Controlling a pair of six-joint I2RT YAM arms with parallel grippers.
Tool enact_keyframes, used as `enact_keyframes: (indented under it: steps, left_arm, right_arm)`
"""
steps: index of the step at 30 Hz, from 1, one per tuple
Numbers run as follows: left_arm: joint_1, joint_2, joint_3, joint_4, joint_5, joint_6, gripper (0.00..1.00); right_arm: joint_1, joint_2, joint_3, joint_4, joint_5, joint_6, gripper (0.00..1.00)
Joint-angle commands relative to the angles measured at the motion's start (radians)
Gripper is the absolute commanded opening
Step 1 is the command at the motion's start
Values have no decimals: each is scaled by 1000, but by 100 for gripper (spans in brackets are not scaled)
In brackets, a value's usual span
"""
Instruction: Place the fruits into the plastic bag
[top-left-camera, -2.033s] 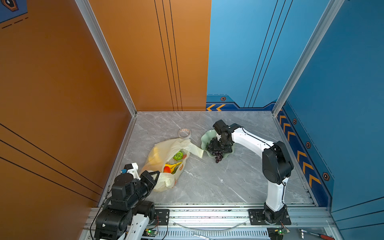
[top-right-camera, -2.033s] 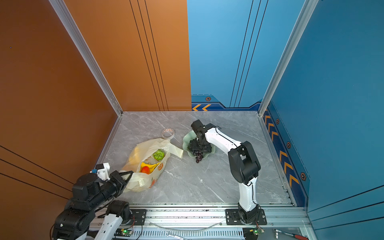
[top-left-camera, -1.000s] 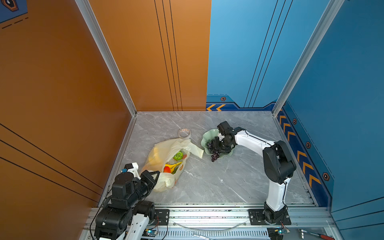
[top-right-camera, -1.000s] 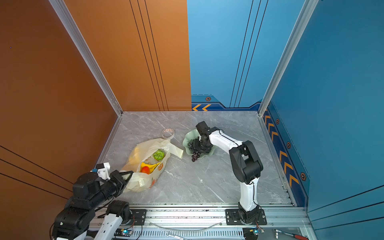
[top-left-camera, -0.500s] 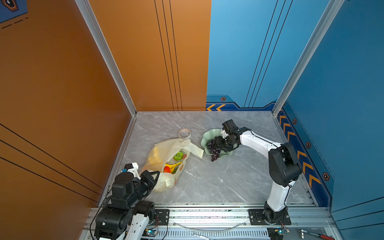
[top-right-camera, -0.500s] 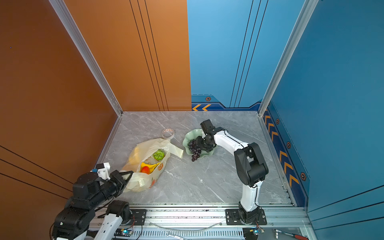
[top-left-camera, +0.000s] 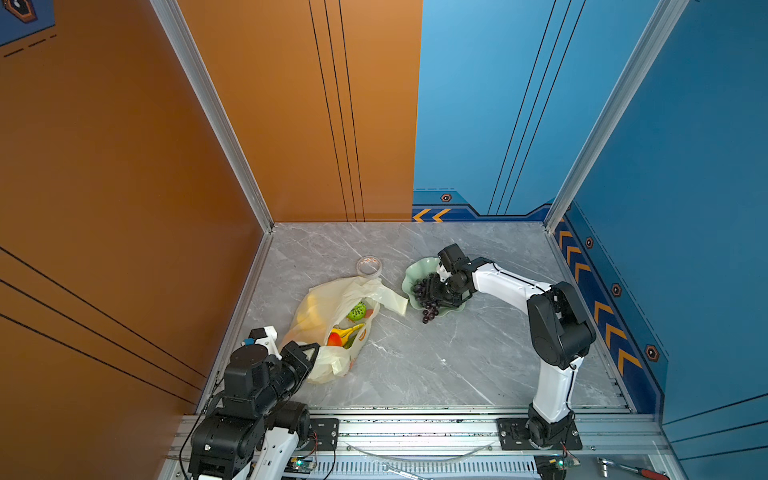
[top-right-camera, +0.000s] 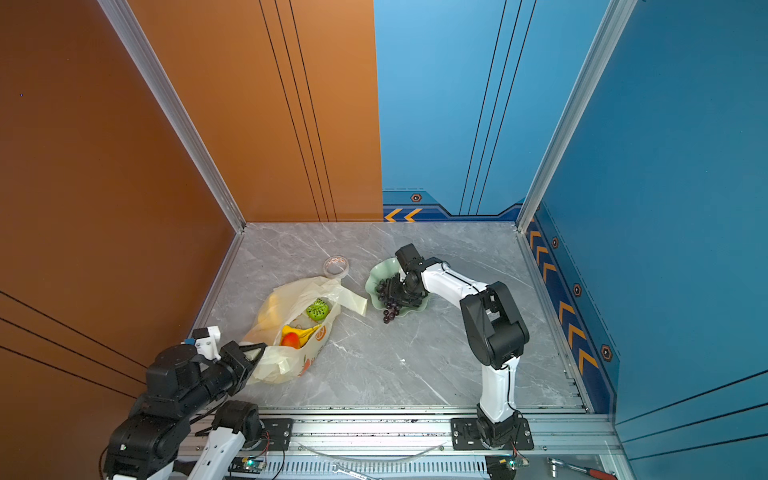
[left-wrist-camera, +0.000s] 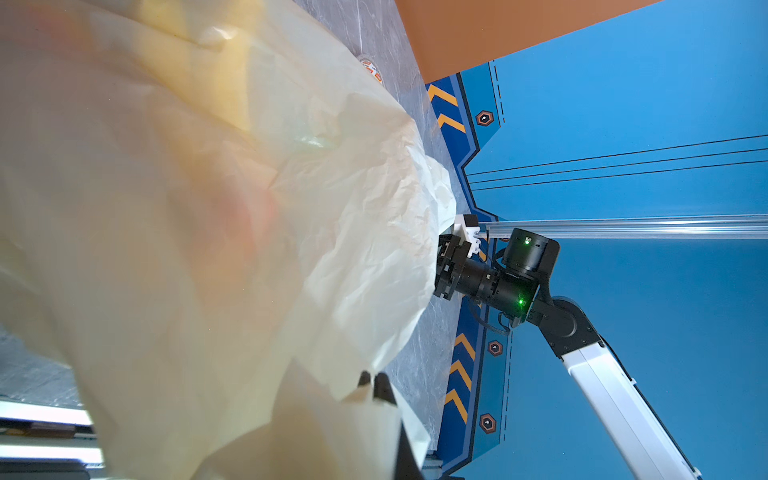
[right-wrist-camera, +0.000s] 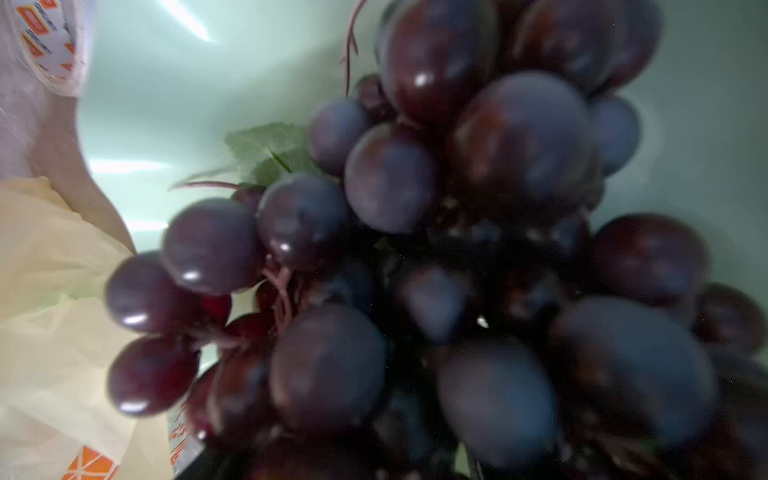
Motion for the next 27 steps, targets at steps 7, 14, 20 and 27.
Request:
enact_keyframes:
  steps: [7, 14, 20, 27]
  left_arm:
    - [5, 2, 33, -19, -14, 12, 0]
    - [3, -6, 34, -27, -20, 11, 0]
    - [3, 1, 34, -29, -22, 13, 0]
    - [3, 18, 38, -28, -22, 25, 0]
  right_arm:
    - [-5, -23, -12, 45, 12, 10, 46]
    - [-43, -74, -103, 222, -88, 70, 42]
    - [-97, -100, -221, 470, -216, 200, 41]
    - [-116, -102, -285, 688, -305, 312, 40]
